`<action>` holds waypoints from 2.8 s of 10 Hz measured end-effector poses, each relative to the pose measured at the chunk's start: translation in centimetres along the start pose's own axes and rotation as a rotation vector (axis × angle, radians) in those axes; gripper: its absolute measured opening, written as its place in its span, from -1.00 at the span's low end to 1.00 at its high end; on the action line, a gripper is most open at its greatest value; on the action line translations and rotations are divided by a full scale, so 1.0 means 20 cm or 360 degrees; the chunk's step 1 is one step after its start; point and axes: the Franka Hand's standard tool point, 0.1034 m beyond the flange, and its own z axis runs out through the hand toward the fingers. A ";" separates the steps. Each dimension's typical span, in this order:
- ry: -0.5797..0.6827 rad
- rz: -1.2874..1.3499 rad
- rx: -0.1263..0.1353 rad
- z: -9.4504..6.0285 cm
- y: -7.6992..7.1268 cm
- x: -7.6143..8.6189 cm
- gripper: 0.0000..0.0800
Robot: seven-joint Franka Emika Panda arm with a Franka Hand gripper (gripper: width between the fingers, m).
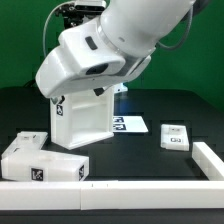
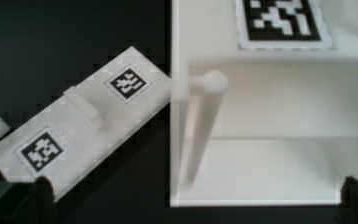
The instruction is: Assemble cabinet
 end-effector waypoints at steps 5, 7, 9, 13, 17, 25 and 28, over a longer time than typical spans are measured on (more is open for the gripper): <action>-0.0064 -0.0027 0.0008 0.05 -0.02 0.00 0.99; -0.0247 -0.0040 0.0016 0.12 -0.01 0.03 0.99; -0.0478 -0.0074 0.0035 0.18 -0.04 0.03 0.99; -0.0499 -0.0094 0.0047 0.19 -0.02 0.02 0.99; -0.0491 -0.0127 0.0059 0.19 0.02 -0.01 0.99; -0.0505 -0.0135 0.0069 0.22 0.01 -0.01 -0.28; -0.0516 -0.0130 0.0071 0.22 0.01 -0.02 -0.74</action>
Offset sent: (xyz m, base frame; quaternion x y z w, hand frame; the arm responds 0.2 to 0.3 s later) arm 0.0000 0.0000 0.0000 0.0000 -0.0650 0.0000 0.9979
